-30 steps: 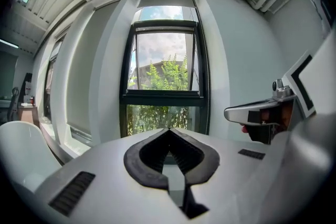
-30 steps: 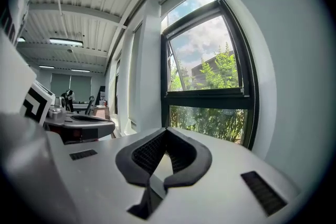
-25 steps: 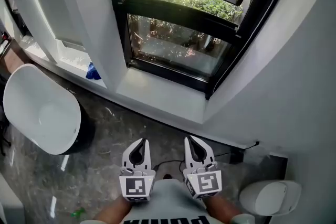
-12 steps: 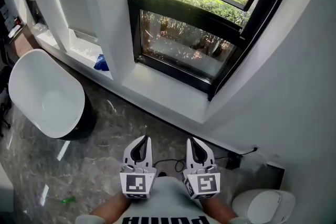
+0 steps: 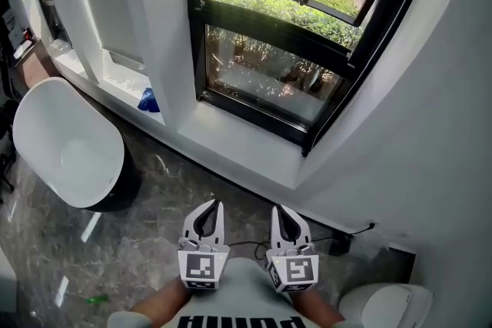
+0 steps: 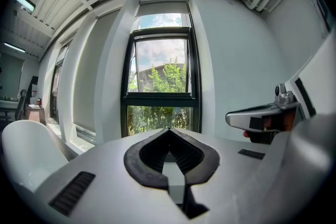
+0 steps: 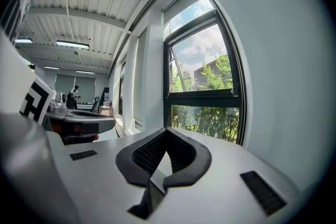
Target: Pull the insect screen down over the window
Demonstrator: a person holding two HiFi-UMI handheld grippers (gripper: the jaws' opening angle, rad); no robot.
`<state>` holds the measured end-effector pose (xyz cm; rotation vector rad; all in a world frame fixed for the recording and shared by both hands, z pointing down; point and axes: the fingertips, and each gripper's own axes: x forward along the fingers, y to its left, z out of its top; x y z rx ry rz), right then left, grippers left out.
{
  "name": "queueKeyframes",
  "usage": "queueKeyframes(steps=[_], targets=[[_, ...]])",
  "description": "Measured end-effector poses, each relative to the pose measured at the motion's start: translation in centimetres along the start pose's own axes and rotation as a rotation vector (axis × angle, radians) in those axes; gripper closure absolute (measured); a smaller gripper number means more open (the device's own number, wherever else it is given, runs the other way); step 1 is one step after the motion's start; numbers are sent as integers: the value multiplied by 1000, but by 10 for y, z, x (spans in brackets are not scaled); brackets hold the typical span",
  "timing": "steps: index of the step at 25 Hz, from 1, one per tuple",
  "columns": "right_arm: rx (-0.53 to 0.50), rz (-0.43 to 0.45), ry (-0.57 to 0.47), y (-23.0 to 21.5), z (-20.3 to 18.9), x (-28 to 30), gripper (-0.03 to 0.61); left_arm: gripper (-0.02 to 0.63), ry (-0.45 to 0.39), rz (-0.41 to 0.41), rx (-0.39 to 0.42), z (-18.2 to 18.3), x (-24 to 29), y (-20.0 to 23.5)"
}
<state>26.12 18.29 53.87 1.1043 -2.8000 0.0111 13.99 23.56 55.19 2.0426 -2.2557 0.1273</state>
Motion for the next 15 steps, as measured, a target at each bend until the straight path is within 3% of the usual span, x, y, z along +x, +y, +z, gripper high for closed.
queueKeyframes(steps=[15], targets=[[-2,7,8,12,-2,18,575,601,0,20,12,-3,-1,21]])
